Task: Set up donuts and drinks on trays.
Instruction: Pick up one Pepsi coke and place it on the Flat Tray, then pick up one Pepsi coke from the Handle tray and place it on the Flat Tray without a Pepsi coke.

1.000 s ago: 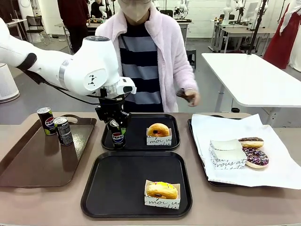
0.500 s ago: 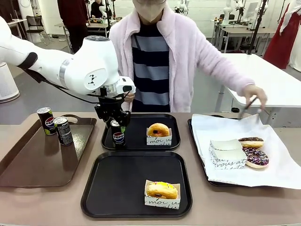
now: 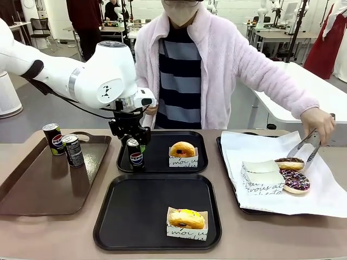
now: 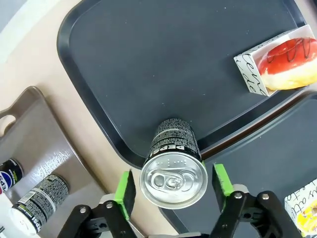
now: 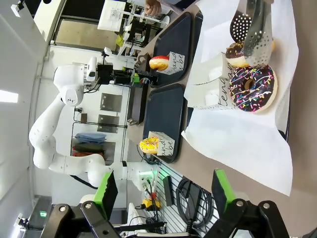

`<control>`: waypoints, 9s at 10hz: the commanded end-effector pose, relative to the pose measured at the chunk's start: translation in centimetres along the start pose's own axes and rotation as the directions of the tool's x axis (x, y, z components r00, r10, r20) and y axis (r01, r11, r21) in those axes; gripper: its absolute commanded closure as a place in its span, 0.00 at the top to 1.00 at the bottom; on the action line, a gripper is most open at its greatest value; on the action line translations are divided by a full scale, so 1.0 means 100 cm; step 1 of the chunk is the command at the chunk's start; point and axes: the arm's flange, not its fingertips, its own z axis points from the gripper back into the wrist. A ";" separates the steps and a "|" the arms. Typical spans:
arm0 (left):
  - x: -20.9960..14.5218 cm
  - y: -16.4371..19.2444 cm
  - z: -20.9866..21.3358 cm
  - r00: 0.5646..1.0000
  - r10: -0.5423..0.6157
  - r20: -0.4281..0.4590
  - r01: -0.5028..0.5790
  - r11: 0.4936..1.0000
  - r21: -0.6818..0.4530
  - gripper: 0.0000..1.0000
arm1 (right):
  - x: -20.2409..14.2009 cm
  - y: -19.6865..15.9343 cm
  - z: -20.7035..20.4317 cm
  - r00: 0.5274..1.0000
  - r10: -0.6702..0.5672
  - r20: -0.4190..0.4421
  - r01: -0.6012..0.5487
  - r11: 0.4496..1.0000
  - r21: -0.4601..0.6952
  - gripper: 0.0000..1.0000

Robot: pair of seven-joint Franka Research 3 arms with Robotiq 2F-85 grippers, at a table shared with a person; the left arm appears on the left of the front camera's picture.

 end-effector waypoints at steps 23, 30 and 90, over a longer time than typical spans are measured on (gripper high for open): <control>-0.163 -0.008 0.131 0.999 -0.041 -0.025 0.039 0.998 -0.048 1.00 | 0.000 0.000 0.000 1.000 0.006 0.006 -0.006 1.000 0.009 1.00; -0.040 0.190 0.104 0.878 0.468 -0.106 -0.467 0.884 0.034 1.00 | 0.000 0.000 0.000 1.000 0.006 0.006 -0.006 1.000 0.009 1.00; -0.218 0.011 0.132 0.989 0.027 -0.145 -0.041 0.994 -0.097 0.57 | 0.000 0.000 0.000 1.000 0.006 0.006 -0.006 1.000 0.009 1.00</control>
